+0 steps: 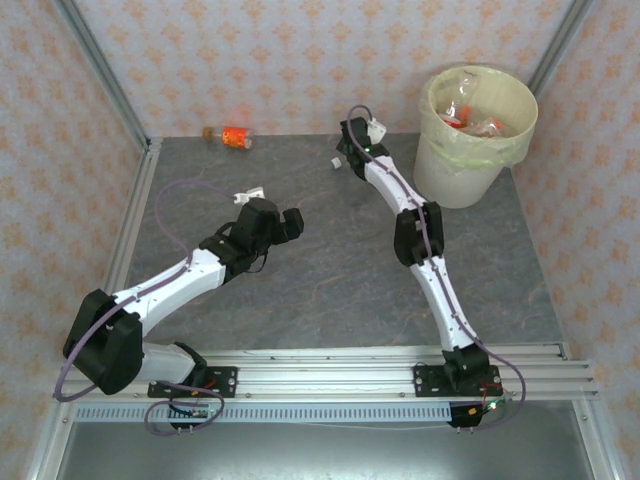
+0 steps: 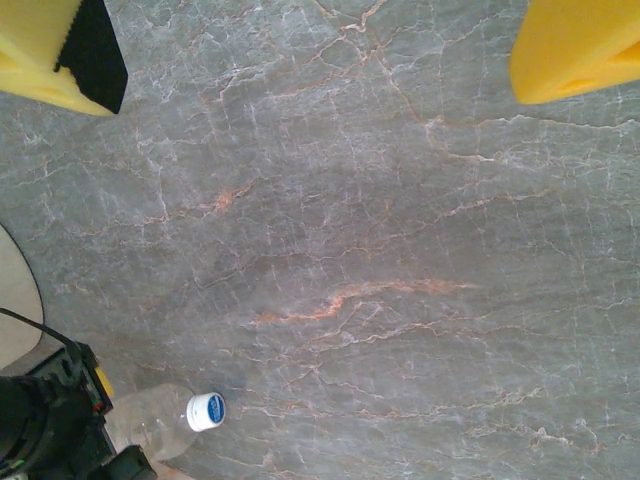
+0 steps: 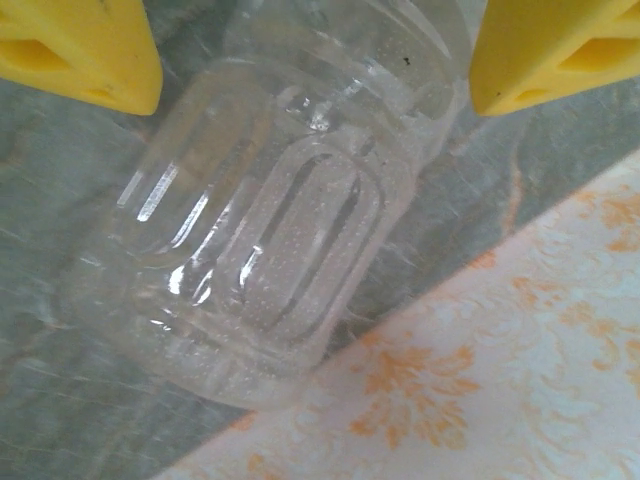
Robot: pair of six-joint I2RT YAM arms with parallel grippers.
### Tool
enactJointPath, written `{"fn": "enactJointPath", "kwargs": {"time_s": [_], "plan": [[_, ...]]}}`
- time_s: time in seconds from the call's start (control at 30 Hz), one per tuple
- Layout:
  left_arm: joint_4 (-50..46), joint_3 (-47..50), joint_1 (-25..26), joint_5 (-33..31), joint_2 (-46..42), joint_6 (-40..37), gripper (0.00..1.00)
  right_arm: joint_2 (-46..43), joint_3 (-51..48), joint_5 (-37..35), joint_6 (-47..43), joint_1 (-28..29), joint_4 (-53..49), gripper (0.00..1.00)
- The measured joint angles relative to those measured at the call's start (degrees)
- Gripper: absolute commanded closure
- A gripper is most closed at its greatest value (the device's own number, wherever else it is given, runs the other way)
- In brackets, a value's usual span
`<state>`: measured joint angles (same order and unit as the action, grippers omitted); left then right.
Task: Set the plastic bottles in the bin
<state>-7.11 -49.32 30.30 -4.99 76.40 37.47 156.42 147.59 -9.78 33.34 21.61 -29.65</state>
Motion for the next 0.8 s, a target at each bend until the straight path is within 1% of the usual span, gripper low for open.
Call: {"fn": "enactJointPath", "kwargs": {"time_s": [0.2, 0.33, 0.43, 0.5, 0.63, 0.7, 0.8], "plan": [[0.0, 0.0, 0.0, 0.0, 0.0, 0.0, 0.00, -16.5, -27.8, 0.6, 0.2, 0.0, 7.2, 0.19], [0.0, 0.0, 0.0, 0.0, 0.0, 0.0, 0.00, -24.2, -39.1, 1.7, 0.0, 0.0, 9.9, 0.16], [0.0, 0.0, -0.1, 0.0, 0.0, 0.0, 0.00, -29.0, -45.3, 2.8, 0.7, 0.0, 11.8, 0.11], [0.0, 0.0, 0.0, 0.0, 0.1, 0.0, 0.00, -30.9, -47.1, 4.0, 2.1, -0.1, 12.8, 0.07], [0.0, 0.0, -0.1, 0.1, 0.8, 0.0, 0.00, -31.4, -46.7, 6.2, 5.6, -0.6, 14.5, 0.03], [0.0, 0.0, -0.1, 0.2, 1.0, 0.0, 0.00, -29.6, -43.7, 6.8, 7.8, -1.1, 13.4, 0.01], [0.0, 0.0, -0.1, 0.2, 1.0, 0.0, 0.00, -24.3, -34.9, 6.4, 10.8, -1.9, 10.7, 0.01]]}}
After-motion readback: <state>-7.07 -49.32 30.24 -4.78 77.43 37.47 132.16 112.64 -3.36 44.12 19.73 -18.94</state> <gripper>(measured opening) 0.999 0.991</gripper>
